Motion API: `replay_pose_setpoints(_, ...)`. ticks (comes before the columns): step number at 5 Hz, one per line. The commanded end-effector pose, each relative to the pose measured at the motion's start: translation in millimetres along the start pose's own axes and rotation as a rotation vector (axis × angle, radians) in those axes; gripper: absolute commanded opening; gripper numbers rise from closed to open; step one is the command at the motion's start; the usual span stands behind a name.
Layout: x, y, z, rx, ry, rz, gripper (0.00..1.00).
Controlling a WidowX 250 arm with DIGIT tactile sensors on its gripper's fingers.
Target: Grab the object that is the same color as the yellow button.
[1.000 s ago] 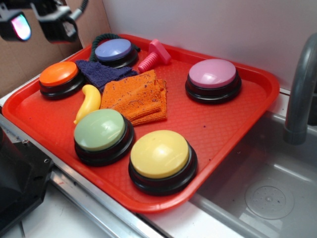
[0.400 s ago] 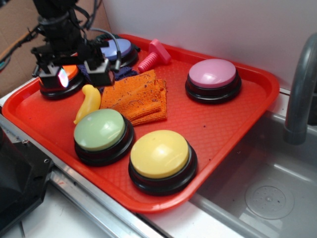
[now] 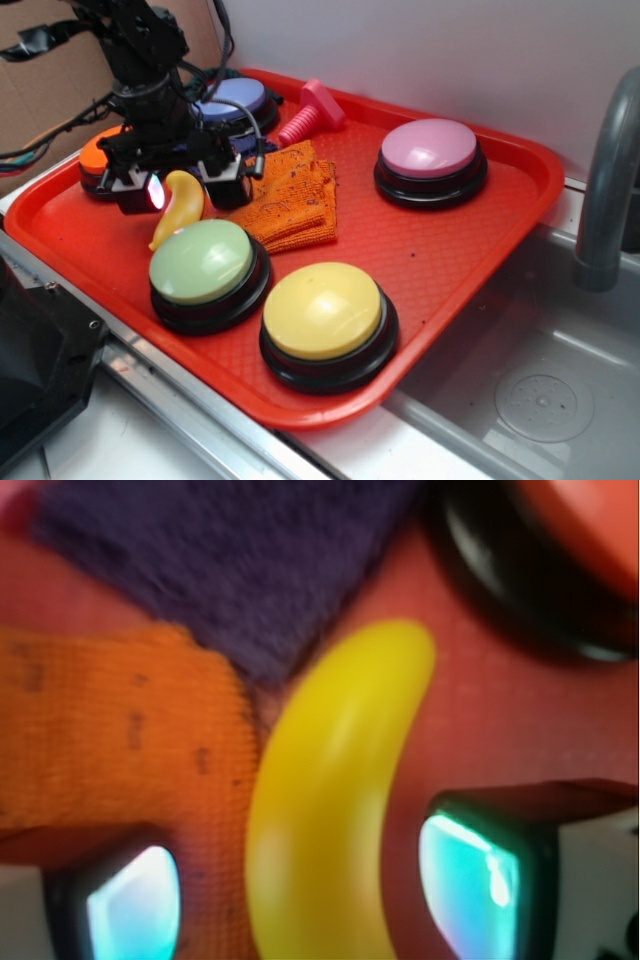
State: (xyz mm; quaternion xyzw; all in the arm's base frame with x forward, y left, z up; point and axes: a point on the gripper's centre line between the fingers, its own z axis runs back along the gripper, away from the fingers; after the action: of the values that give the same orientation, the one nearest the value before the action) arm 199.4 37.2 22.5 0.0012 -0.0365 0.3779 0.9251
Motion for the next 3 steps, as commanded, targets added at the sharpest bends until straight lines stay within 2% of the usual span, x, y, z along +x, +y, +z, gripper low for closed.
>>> replay_pose_setpoints(1, 7.2, 4.5, 0.0, -0.035, -0.025, 0.059, 0.0)
replay_pose_setpoints(3, 6.1, 1.3, 22.8, -0.025, -0.071, -0.016, 0.0)
